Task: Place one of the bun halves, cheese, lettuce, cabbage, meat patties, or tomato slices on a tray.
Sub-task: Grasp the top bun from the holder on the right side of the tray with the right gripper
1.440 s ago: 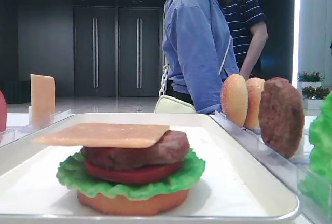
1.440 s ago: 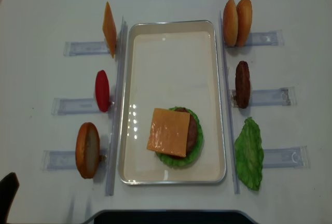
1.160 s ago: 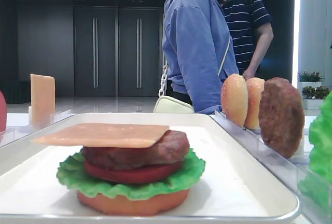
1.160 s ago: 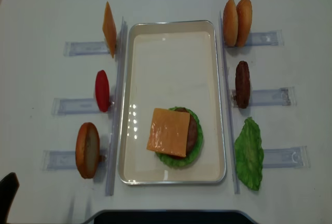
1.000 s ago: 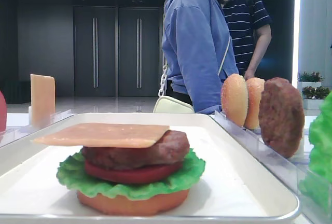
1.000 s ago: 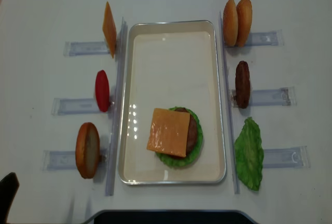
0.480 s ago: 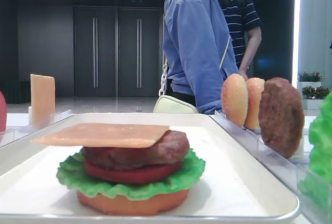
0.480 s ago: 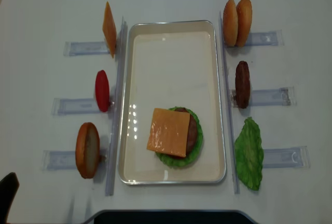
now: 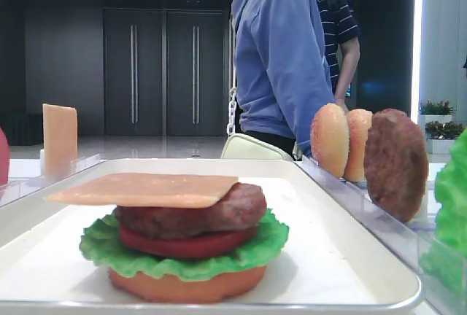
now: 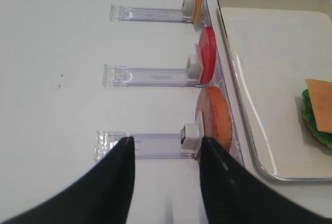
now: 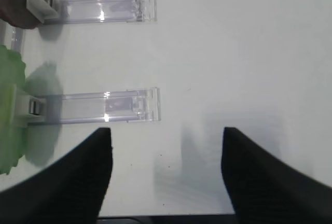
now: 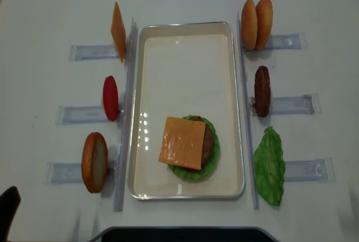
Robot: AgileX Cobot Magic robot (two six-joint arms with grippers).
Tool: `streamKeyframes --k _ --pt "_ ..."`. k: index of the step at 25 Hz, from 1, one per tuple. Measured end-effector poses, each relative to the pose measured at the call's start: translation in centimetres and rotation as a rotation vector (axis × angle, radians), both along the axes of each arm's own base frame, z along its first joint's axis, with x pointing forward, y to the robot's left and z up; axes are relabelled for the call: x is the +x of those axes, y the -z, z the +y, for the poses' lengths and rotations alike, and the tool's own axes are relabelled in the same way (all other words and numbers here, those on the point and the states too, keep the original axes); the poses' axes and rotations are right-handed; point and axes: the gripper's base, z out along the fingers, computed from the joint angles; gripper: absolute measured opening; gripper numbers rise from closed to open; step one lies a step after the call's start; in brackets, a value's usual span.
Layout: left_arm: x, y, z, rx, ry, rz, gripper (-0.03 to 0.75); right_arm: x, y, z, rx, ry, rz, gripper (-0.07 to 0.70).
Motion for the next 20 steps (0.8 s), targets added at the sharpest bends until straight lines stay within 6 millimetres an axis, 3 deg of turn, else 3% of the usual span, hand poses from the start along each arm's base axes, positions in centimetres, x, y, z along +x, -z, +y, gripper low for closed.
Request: streamKeyframes --k 7,20 --pt "0.0 0.0 0.0 0.000 0.000 0.000 0.324 5.1 -1.9 0.1 0.007 -0.048 0.095 0.461" --pt "0.0 0.0 0.0 0.000 0.000 0.000 0.324 16.7 -3.1 -0.1 0.025 -0.079 0.257 0.461"
